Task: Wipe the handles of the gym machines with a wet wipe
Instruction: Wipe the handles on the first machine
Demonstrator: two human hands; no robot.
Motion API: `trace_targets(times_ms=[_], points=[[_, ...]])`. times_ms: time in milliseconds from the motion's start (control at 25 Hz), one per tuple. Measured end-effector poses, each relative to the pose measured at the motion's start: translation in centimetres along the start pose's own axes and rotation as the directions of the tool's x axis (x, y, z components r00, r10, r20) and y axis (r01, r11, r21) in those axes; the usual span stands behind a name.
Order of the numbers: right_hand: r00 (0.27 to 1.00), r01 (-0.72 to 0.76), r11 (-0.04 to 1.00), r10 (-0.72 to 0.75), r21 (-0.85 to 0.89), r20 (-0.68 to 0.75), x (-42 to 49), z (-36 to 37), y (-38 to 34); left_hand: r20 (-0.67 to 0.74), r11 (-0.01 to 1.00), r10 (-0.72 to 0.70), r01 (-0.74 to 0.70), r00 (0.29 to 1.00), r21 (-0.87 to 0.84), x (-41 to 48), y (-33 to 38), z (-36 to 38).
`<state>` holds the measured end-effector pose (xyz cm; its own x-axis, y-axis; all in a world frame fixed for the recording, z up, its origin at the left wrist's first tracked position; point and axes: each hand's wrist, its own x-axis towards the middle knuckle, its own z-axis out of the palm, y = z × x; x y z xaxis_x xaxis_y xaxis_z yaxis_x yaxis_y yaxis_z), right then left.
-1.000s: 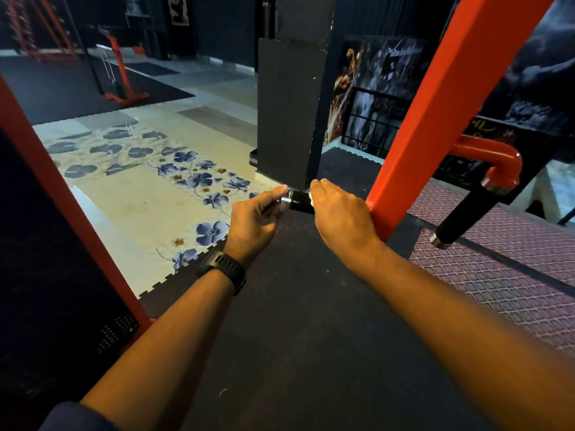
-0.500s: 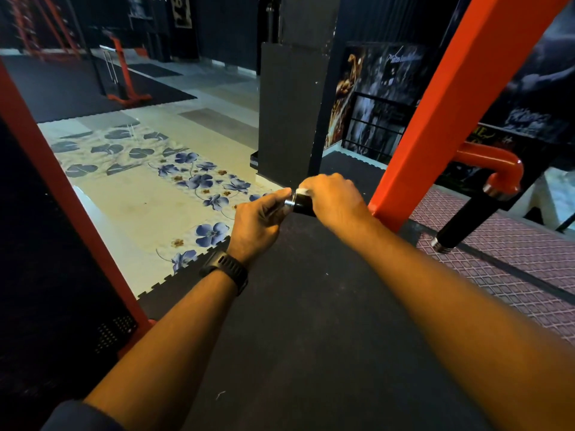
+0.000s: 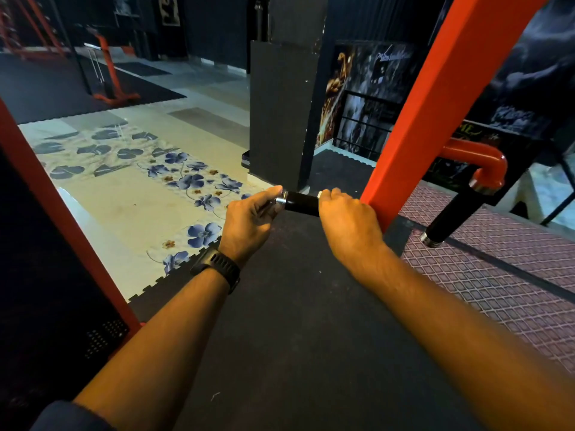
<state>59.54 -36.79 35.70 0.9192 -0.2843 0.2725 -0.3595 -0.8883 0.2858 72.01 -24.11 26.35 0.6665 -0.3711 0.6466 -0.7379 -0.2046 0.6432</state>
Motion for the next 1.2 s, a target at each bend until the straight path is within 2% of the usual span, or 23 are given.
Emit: trace_targets(times_ms=[160,320,400,480,560,640,800,920,1040,1120,1200], points=[[0.998,-0.052,0.998,0.053,0.037,-0.028,-0.3,1.1,0.6,-0.001,1.0,0.003,-0.003,1.0,0.015,-0.3,0.3,0.1],[0.983,0.045,0.998,-0.051,-0.038,-0.177,-1.5,3.5,0.8,-0.001,1.0,-0.004,0.004,1.0,0.025,-0.3,0.0,0.2],[0.952,0.089,0.995,-0.097,-0.04,-0.291,-1.7,5.3,1.3,-0.015,0.999,-0.004,0.005,1.0,0.043,-0.3,0.0,0.3],[0.892,0.198,0.979,-0.201,-0.051,-0.406,-1.9,6.6,1.5,-0.004,0.999,0.005,-0.005,1.0,0.054,-0.5,-0.2,0.3],[0.855,0.231,0.972,-0.22,-0.035,-0.47,-1.6,6.9,1.5,-0.01,0.997,0.009,-0.008,1.0,0.075,-0.5,-0.3,0.5],[0.858,0.241,0.969,-0.191,0.047,-0.477,-1.8,7.3,1.5,-0.016,0.995,0.027,-0.025,1.0,0.094,-0.5,-0.2,0.7],[0.797,0.343,0.938,-0.259,0.056,-0.546,-2.0,7.2,1.7,-0.017,0.961,0.185,-0.177,0.983,0.214,-0.8,0.4,0.5],[0.834,0.336,0.926,-0.207,0.173,-0.511,-1.4,6.3,1.0,-0.018,0.941,0.215,-0.202,0.976,0.273,-1.1,-0.3,0.9],[0.758,0.444,0.892,-0.32,0.09,-0.568,-3.2,7.4,1.5,0.018,0.913,0.275,-0.267,0.961,0.307,-1.4,-0.8,0.5],[0.756,0.45,0.885,-0.306,0.119,-0.579,-2.3,7.0,1.4,0.013,0.914,0.271,-0.262,0.962,0.31,-1.5,-0.8,0.5],[0.784,0.419,0.891,-0.258,0.175,-0.564,-1.4,6.2,0.6,0.024,0.923,0.24,-0.236,0.97,0.305,-1.6,-0.6,0.7]])
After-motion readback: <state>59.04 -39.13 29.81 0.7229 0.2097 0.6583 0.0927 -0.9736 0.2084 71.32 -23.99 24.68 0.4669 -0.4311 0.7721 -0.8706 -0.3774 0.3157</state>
